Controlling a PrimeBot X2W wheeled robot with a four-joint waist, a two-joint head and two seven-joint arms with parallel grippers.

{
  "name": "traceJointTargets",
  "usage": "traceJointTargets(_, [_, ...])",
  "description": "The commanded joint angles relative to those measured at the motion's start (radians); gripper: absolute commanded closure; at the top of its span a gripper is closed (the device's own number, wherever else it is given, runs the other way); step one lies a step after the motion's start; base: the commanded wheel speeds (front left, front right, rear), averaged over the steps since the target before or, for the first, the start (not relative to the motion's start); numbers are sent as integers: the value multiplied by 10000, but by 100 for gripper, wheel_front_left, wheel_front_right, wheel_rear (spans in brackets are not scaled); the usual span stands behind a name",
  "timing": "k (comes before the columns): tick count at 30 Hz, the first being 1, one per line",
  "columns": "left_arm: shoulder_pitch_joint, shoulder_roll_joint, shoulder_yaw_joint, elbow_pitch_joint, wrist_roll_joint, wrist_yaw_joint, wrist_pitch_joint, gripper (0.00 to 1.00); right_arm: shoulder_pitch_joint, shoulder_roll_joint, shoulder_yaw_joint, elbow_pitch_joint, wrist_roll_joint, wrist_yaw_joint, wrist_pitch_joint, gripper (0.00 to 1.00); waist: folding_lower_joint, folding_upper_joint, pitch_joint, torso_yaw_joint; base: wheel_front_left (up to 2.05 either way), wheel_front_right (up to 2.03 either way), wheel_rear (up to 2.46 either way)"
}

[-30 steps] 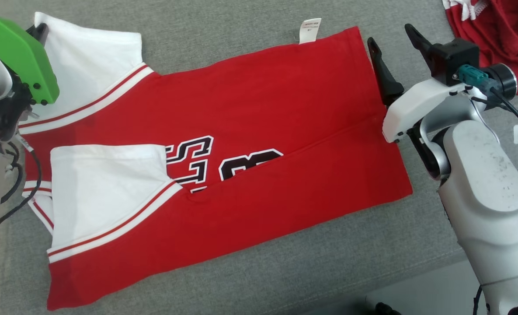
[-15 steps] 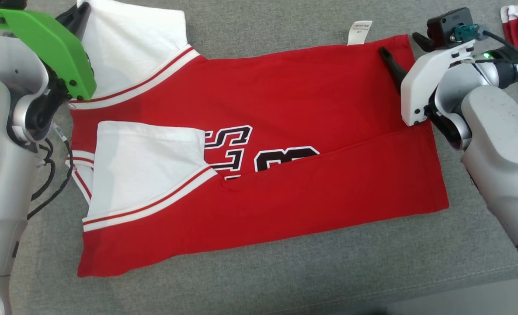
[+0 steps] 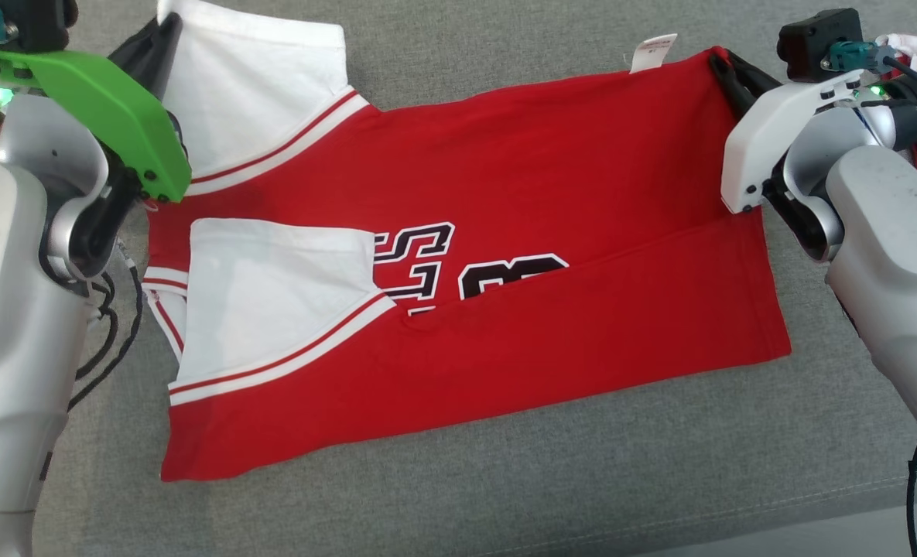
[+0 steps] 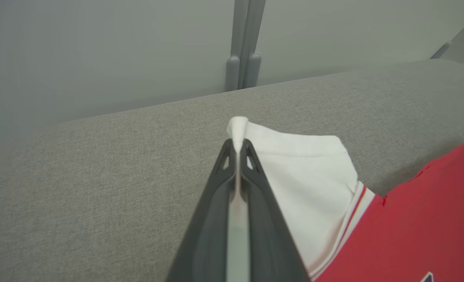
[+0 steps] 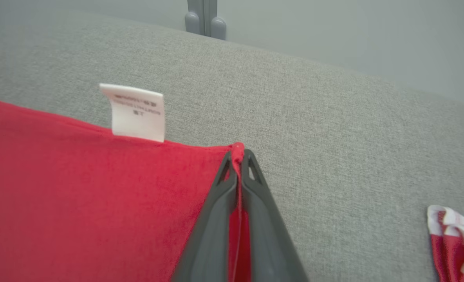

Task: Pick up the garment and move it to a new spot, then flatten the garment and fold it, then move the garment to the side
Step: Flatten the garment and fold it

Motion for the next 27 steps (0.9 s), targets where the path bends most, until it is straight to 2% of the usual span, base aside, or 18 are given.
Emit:
traceJointTargets(1, [343, 81, 11, -140, -100, -102, -270, 100, 163, 25, -6, 35, -11, -22, -350, 100, 0, 0, -321, -28, 0, 0, 0])
traceJointTargets(5, [1257, 305, 0, -672, -117, -211, -952, 100, 708, 18, -12, -75, -44, -22, -1212, 100, 0, 0, -754, -3, 0, 0, 0])
traceJointTargets(14, [3919, 440, 177, -2569, -182, 436, -2178, 100, 2431, -209, -498, -887, -226, -21, -2208, 100, 0, 0, -1605, 242, 0, 0, 0])
traceJointTargets(21, [5917, 279, 124, -3814, -96, 1021, -3014, 100, 4066, -251, -1532, -1986, -766, -21, -2379, 100, 0, 0, -2027, 506, 0, 0, 0])
traceJointTargets(27, [7081, 4, 48, -3847, -177, 1287, -3555, 100, 5600, 28, -2598, -3187, -1370, -21, -1976, 100, 0, 0, -2244, 680, 0, 0, 0])
